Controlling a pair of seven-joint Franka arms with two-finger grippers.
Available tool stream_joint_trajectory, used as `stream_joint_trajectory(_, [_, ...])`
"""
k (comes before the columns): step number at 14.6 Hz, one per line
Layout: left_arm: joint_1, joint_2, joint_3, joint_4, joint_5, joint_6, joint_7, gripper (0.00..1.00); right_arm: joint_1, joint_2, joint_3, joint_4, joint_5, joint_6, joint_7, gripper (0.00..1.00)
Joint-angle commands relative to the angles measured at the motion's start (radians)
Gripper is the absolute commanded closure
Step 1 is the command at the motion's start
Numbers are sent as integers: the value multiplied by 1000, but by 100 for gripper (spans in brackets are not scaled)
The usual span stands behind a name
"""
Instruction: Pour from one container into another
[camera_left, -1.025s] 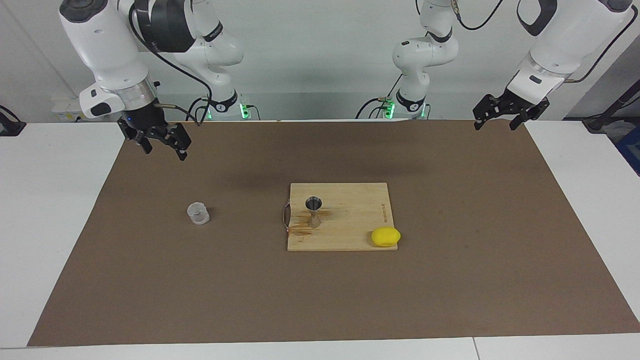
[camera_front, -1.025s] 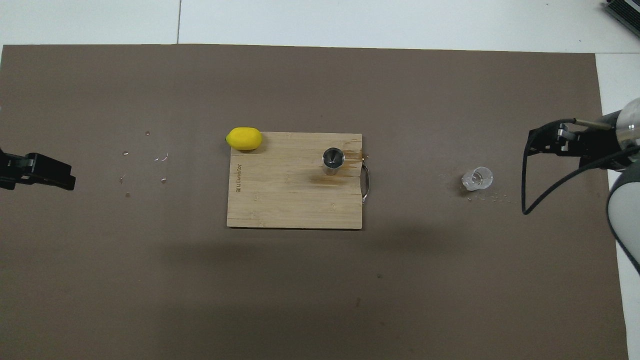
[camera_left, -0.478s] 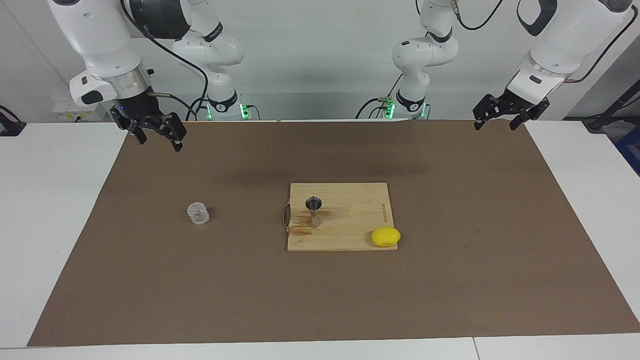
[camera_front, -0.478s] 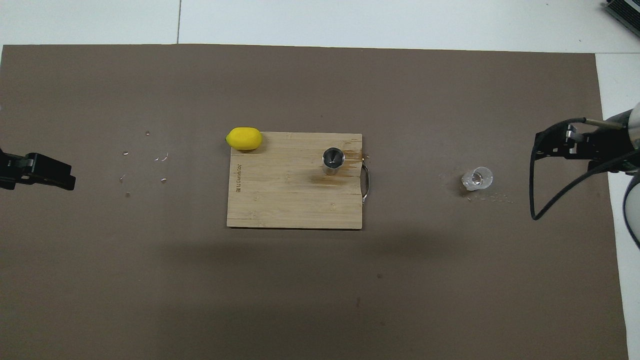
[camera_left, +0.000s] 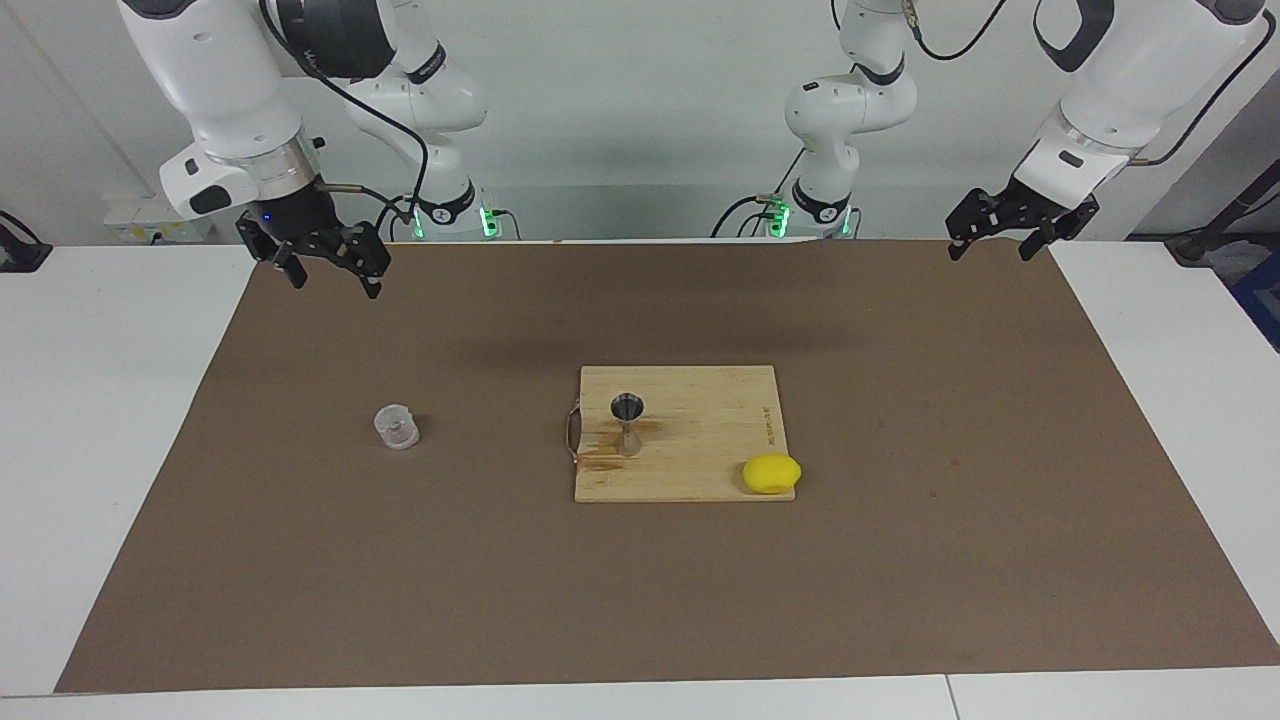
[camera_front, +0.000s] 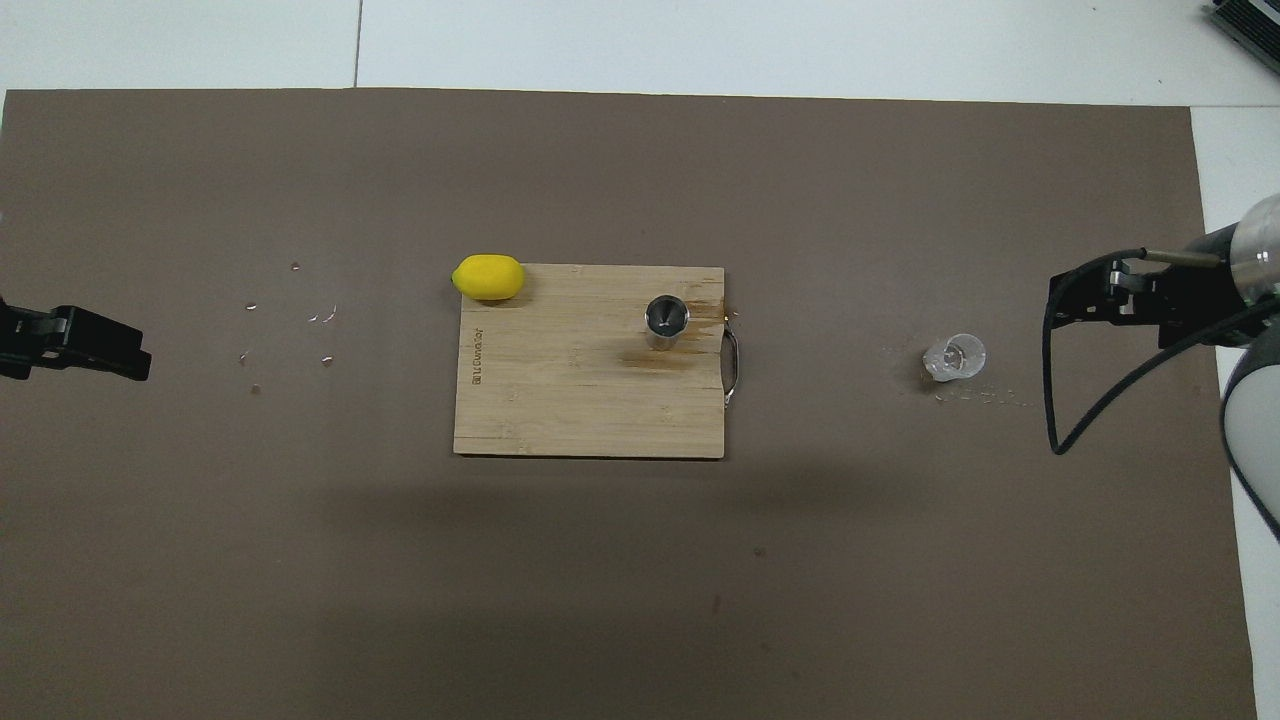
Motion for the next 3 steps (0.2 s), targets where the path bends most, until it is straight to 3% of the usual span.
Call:
stream_joint_trajectory(1, [7,-2,-4,-3,-5,4,7,0,-2,0,2,5,1,-12,-29,0])
stream_joint_trajectory(3, [7,-2,-4,-3,-5,4,7,0,-2,0,2,5,1,-11,-28,0])
